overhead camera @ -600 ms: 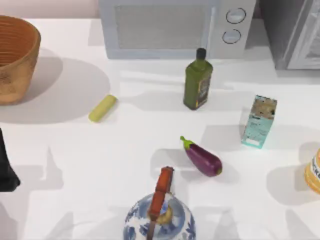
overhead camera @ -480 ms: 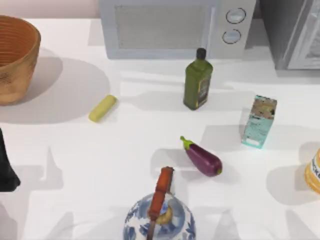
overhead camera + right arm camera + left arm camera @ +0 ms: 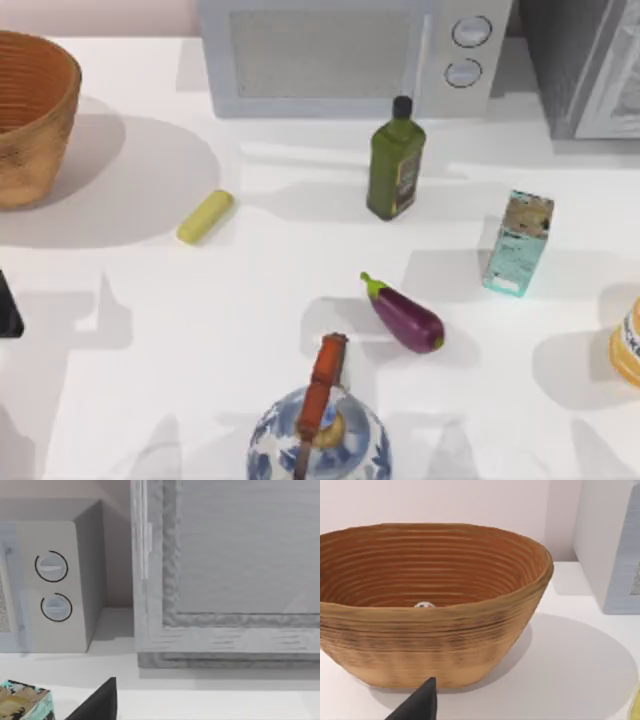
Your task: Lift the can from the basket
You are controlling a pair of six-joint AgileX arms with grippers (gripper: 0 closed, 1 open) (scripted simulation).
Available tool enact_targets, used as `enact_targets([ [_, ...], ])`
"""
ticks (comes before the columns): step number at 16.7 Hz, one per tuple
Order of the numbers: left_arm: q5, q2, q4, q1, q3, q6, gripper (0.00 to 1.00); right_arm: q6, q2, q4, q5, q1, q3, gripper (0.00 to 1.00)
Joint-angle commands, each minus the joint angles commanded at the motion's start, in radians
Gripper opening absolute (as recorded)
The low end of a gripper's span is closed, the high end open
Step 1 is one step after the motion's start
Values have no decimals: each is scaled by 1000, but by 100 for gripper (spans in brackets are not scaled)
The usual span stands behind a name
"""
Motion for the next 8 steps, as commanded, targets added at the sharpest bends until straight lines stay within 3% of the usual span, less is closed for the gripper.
enact_targets([
  [8, 39, 689, -372, 43, 709, 49, 100, 0, 0, 0, 0, 0, 0, 100],
])
